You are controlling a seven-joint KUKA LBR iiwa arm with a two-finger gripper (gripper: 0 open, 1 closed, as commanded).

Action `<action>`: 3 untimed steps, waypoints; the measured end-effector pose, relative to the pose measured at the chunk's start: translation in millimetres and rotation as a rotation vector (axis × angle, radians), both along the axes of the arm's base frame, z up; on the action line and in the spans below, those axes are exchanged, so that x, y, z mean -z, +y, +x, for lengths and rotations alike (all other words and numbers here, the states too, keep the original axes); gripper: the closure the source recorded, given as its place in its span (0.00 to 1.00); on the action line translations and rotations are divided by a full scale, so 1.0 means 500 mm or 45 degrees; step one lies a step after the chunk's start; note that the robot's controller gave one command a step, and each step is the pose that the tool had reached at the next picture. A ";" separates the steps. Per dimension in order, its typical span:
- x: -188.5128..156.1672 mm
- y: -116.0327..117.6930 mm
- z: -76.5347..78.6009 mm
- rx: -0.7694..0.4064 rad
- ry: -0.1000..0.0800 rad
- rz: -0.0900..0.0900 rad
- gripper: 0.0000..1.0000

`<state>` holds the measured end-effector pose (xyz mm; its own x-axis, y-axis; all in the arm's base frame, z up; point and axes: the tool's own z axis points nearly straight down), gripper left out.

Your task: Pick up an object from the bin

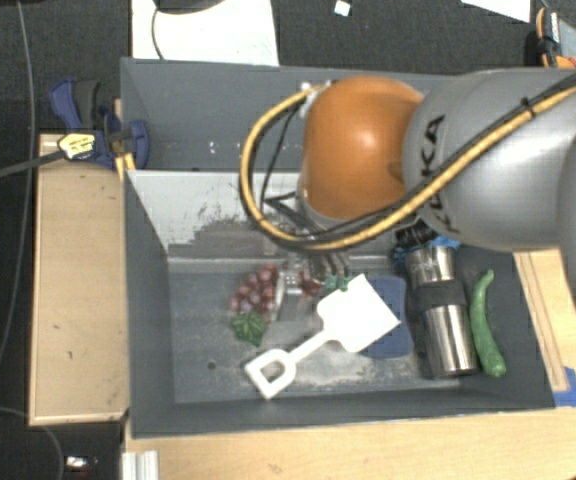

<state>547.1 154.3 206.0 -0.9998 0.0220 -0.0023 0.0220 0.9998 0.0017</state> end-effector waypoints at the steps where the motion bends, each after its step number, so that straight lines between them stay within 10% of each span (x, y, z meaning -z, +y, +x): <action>1: 0.000 0.000 0.000 0.000 0.000 0.000 0.00; 2: 0.056 0.097 -0.006 -0.372 0.001 0.001 0.00; 3: 0.118 -0.003 -0.039 -0.096 0.003 -0.003 0.00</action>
Offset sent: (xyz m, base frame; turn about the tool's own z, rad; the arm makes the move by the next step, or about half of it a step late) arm -0.0027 0.0473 -0.0277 -0.2921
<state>527.7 152.7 146.9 -0.9986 -0.0536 -0.0002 -0.0536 0.9986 -0.0004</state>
